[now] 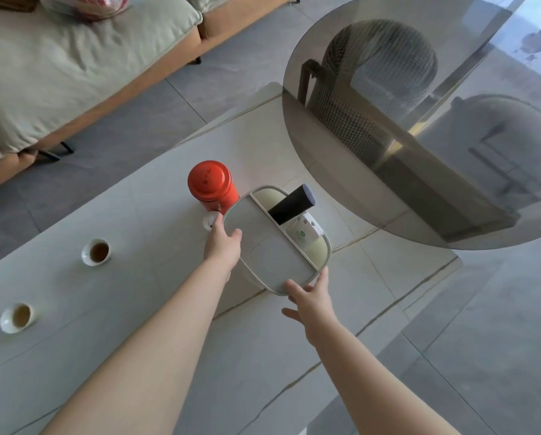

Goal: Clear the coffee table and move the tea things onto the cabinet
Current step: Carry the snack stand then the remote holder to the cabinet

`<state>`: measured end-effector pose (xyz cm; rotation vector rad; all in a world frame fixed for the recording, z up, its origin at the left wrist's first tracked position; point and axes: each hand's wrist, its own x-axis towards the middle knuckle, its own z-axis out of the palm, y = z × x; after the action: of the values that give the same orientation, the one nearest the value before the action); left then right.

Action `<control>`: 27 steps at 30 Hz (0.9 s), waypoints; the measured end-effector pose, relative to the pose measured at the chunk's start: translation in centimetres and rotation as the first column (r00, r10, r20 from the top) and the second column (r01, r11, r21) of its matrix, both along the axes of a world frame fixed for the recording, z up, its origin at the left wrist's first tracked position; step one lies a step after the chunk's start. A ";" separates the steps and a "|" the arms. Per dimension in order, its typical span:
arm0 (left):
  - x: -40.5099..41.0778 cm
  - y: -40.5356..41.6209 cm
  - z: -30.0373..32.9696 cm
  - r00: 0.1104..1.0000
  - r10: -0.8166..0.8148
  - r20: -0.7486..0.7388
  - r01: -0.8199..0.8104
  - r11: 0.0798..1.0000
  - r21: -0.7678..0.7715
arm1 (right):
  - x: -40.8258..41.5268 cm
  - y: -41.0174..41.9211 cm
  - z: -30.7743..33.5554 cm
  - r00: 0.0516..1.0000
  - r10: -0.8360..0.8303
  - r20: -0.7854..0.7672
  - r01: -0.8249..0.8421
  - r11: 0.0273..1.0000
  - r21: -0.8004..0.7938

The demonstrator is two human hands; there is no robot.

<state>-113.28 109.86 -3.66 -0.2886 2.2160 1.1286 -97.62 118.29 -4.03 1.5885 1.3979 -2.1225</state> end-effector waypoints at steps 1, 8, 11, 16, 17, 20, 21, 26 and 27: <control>-0.1 0.0 -0.2 1.000 0.011 0.006 -0.011 1.000 0.013 | 0.1 -0.1 -0.2 1.000 -0.014 -0.013 0.014 1.000 -0.009; 0.6 -0.6 -0.4 1.000 0.031 -0.001 -0.031 0.999 0.034 | 0.9 -0.7 -0.3 0.994 -0.090 -0.057 0.087 0.995 -0.042; 1.4 -1.2 0.0 0.999 0.028 -0.043 -0.028 1.000 0.011 | 1.6 -0.8 0.0 0.994 -0.097 -0.055 0.094 0.994 -0.052; 3.0 -2.7 0.8 0.998 0.052 -0.029 -0.049 0.992 0.118 | 3.8 -2.0 1.3 0.992 -0.103 -0.074 0.099 0.994 -0.050; 3.5 -3.1 1.1 0.998 0.051 -0.021 -0.047 0.988 0.150 | 4.5 -2.3 1.6 0.990 -0.116 -0.079 0.112 0.992 -0.057; 5.5 -4.0 2.4 0.999 0.036 -0.013 -0.032 0.976 0.214 | 6.9 -3.3 3.1 0.981 -0.172 -0.088 0.165 0.983 -0.081; 6.3 -4.3 3.1 1.000 0.026 -0.010 -0.023 0.974 0.227 | 7.8 -3.6 3.7 0.977 -0.194 -0.091 0.187 0.979 -0.087; 11.2 -6.0 6.8 0.998 -0.051 0.028 0.041 0.959 0.282 | 13.5 -6.1 7.2 0.951 -0.287 -0.118 0.281 0.958 -0.062; 12.3 -6.2 7.6 0.996 -0.075 0.037 0.061 0.955 0.291 | 14.7 -6.7 8.0 0.945 -0.303 -0.121 0.299 0.953 -0.049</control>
<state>-100.94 103.63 3.98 -0.1122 1.9692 1.3725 -82.91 111.56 3.92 1.7832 1.2144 -2.4420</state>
